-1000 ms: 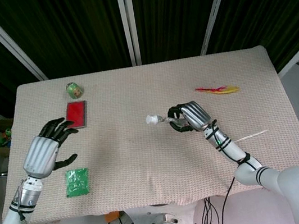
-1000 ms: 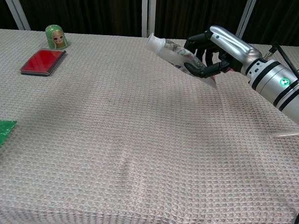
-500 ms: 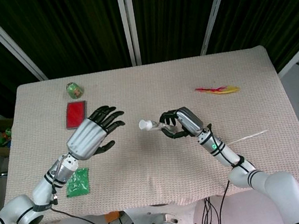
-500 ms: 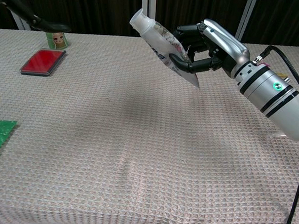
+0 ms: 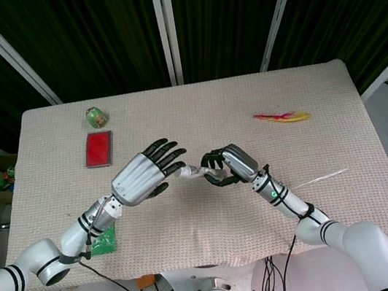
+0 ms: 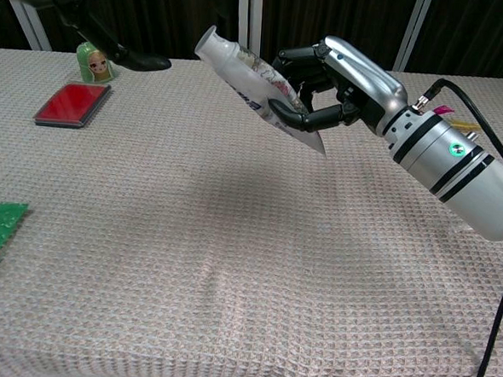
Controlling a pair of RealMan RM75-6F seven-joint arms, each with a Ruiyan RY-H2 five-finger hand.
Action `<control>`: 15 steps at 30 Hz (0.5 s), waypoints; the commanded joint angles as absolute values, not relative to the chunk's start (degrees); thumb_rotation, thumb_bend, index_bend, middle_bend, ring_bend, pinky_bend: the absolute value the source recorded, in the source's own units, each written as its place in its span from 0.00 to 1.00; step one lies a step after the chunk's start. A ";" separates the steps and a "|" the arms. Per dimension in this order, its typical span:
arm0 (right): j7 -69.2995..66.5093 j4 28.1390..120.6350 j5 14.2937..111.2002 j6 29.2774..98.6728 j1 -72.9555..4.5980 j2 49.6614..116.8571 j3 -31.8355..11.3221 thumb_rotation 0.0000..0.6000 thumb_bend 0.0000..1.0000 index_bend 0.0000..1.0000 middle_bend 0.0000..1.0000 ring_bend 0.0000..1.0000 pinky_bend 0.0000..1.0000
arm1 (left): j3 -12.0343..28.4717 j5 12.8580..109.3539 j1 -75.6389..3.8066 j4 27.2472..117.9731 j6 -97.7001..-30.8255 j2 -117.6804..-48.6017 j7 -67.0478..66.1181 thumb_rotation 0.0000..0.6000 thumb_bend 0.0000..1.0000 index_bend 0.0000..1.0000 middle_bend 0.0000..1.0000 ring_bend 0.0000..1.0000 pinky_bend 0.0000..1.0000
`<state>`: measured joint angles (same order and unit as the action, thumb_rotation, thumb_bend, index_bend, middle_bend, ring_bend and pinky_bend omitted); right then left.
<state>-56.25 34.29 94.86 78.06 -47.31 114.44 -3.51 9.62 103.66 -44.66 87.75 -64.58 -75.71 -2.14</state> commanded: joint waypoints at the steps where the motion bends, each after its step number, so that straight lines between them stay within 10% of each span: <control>1: -56.07 34.53 95.00 78.18 -47.41 114.42 -3.39 1.00 0.65 0.91 0.73 0.58 0.74 | 9.44 103.56 -45.24 87.60 -64.48 -75.93 -2.90 1.00 0.28 0.31 0.16 0.13 0.17; 15: -55.43 35.64 95.24 78.71 -47.35 114.07 -2.97 1.00 0.65 0.91 0.73 0.58 0.75 | 8.20 102.63 -46.63 87.15 -65.35 -76.44 -4.05 1.00 0.32 0.38 0.16 0.13 0.17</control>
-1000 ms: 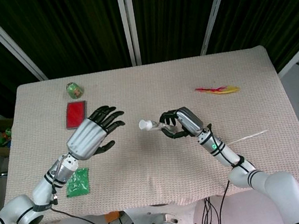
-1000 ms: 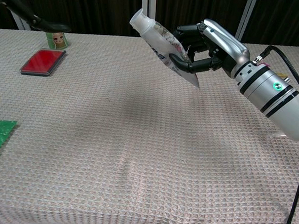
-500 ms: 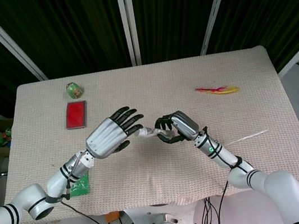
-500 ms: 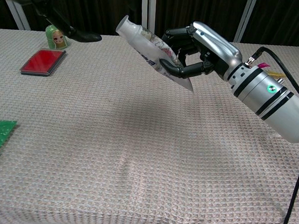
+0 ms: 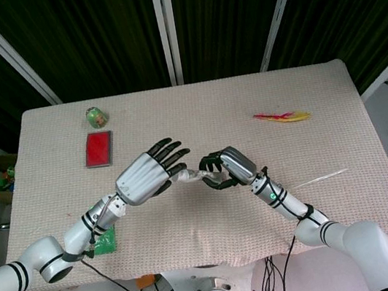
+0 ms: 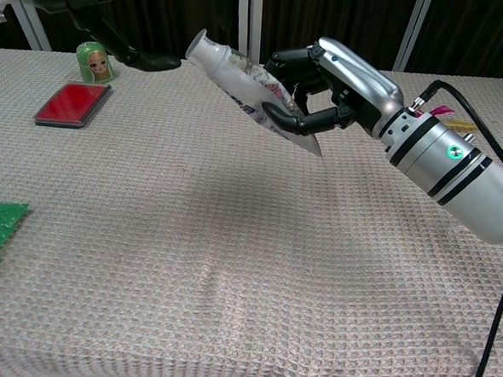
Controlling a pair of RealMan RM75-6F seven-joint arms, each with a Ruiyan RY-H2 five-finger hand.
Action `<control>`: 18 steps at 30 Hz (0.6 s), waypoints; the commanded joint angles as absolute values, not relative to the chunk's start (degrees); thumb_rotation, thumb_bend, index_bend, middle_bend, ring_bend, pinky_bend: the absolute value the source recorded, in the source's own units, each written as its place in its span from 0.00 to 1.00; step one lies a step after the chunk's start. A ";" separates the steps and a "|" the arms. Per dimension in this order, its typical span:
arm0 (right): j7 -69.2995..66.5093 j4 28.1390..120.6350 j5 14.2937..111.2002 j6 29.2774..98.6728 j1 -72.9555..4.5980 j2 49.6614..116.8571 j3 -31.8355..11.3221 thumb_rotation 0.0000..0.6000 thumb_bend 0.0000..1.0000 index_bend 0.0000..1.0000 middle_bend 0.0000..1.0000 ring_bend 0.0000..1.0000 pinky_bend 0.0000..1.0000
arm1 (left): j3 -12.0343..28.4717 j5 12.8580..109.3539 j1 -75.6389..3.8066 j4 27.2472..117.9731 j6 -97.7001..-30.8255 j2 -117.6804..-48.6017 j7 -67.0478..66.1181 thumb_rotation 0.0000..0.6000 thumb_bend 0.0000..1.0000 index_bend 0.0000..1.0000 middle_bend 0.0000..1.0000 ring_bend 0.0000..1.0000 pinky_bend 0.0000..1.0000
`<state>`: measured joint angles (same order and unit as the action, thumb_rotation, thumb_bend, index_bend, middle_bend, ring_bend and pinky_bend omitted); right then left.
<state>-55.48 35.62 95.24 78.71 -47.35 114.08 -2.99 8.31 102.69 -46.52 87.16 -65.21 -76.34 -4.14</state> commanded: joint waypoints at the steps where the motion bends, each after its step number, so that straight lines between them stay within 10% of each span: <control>1: -55.39 35.66 95.22 78.69 -47.34 114.08 -2.97 1.00 0.65 0.92 0.73 0.59 0.75 | 8.16 102.58 -46.69 87.14 -65.48 -76.52 -3.99 1.00 0.32 0.38 0.16 0.13 0.16; 18: -55.55 36.39 95.23 79.03 -47.34 113.97 -2.93 1.00 0.65 0.92 0.74 0.59 0.76 | 7.10 101.62 -47.69 86.63 -66.46 -77.26 -3.39 1.00 0.34 0.43 0.16 0.13 0.16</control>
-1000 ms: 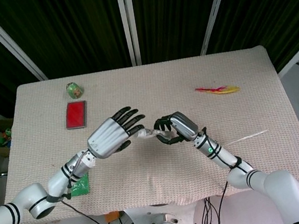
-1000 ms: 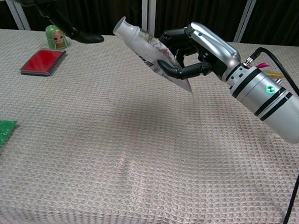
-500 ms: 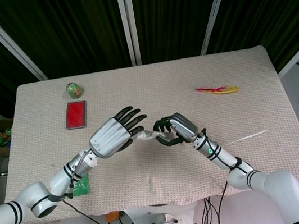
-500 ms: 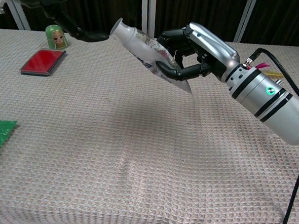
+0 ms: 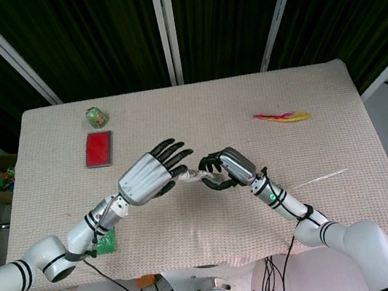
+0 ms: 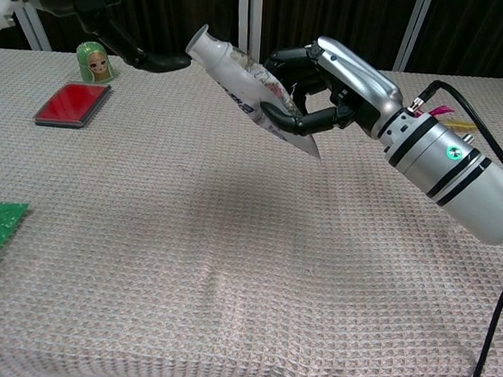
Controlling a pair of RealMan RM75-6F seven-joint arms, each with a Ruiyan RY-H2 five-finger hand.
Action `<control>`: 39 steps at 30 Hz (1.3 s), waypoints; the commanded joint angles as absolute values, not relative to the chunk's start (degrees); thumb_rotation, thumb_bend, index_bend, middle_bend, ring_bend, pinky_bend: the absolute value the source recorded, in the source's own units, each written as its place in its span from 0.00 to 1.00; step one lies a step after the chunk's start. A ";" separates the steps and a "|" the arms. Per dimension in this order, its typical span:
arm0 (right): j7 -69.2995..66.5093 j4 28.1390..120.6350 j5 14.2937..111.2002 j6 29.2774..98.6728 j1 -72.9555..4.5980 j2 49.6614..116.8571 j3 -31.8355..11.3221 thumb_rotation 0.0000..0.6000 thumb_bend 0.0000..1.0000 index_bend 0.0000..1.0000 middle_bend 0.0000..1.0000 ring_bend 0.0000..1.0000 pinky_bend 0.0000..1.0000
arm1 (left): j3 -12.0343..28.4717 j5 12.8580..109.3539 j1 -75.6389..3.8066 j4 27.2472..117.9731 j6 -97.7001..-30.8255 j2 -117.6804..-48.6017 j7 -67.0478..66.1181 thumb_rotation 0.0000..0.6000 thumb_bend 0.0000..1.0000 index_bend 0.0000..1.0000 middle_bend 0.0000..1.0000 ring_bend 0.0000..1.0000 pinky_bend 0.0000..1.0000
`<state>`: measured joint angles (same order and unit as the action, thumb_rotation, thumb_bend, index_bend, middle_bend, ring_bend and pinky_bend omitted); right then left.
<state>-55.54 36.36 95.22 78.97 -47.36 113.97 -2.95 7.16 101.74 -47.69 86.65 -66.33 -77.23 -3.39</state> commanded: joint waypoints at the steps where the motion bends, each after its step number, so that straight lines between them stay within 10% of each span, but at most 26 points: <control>1: -55.55 36.40 95.23 79.11 -47.32 113.98 -2.96 1.00 0.65 0.92 0.74 0.59 0.76 | 7.05 101.56 -47.70 86.63 -66.53 -77.29 -3.34 1.00 0.33 0.43 0.16 0.13 0.16; 39: -57.92 36.42 95.53 79.54 -47.21 114.57 -2.59 1.00 0.63 0.94 0.74 0.61 0.77 | 6.47 102.03 -47.25 82.12 -72.96 -80.34 -3.54 1.00 0.33 0.55 0.20 0.13 0.17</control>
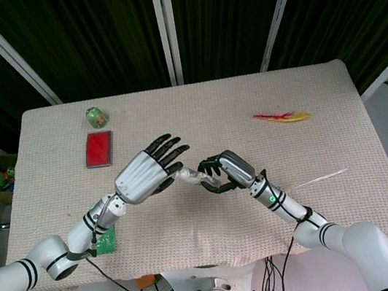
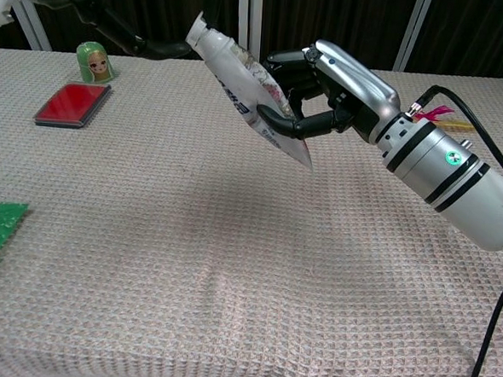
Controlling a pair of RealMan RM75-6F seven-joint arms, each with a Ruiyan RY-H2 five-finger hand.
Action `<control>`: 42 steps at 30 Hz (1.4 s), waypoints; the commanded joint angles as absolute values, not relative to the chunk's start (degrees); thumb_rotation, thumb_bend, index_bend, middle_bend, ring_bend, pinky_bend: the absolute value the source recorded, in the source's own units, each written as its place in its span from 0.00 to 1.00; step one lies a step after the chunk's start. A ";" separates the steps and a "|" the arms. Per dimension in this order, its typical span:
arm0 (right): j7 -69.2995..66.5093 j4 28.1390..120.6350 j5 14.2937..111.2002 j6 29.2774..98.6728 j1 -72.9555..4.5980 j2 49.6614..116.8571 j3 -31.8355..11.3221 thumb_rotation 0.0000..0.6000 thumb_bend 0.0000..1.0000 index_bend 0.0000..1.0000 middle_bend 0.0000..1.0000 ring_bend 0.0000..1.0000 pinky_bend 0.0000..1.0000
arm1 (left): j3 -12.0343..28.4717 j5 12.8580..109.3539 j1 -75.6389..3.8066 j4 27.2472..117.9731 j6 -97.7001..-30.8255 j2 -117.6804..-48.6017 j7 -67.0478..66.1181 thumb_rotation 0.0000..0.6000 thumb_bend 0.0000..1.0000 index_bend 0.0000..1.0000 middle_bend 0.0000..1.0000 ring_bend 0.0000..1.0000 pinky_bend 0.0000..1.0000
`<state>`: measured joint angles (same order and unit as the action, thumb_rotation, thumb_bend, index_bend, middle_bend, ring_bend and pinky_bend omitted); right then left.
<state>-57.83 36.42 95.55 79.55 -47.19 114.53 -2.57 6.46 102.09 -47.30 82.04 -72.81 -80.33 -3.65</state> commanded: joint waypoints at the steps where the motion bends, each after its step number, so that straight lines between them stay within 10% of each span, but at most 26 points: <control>1: -57.99 36.43 95.51 79.55 -47.22 114.59 -2.62 1.00 0.63 0.94 0.74 0.61 0.77 | 6.47 102.01 -47.23 82.16 -73.08 -80.37 -3.38 1.00 0.33 0.55 0.20 0.13 0.17; 42: -62.75 31.46 92.28 84.49 -46.56 119.64 -7.09 1.00 0.63 0.96 0.75 0.61 0.77 | 7.16 99.00 -44.20 84.67 -76.62 -79.39 -1.33 1.00 0.33 0.48 0.20 0.13 0.17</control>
